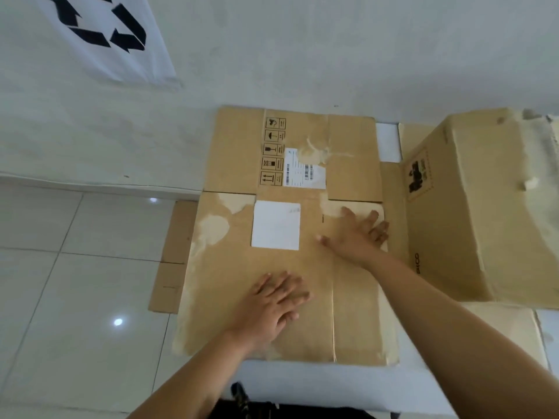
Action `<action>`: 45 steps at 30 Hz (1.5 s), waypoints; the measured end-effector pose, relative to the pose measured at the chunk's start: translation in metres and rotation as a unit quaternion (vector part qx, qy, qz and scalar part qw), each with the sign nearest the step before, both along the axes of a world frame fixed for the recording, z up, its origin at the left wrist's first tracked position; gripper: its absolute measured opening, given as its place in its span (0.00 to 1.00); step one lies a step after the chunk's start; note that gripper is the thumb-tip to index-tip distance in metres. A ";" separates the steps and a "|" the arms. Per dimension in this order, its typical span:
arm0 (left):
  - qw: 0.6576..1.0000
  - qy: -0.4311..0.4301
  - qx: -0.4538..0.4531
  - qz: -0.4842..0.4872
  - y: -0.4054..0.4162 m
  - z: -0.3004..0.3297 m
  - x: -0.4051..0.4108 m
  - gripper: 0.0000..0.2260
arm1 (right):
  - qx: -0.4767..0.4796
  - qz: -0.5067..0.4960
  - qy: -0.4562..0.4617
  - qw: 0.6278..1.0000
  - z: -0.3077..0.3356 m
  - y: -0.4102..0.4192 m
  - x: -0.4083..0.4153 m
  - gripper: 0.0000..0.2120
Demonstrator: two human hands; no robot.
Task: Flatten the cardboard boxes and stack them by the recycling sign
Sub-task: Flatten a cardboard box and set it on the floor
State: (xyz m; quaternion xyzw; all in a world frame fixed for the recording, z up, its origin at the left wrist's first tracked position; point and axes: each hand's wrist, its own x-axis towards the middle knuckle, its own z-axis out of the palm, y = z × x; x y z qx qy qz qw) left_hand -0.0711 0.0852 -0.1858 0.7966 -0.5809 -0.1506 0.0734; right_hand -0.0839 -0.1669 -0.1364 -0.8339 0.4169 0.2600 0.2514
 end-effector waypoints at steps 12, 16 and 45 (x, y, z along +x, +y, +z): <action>0.962 -0.027 0.055 0.267 -0.056 0.004 0.169 0.22 | -0.015 -0.092 0.009 0.996 -0.019 0.001 0.024 0.56; 0.932 0.048 0.021 0.359 -0.030 -0.001 0.206 0.25 | -0.014 -0.104 0.047 0.993 -0.012 -0.007 0.034 0.59; 0.848 0.279 -0.080 0.444 -0.014 0.065 0.221 0.31 | -0.023 -0.172 -0.011 0.985 0.015 -0.046 0.042 0.59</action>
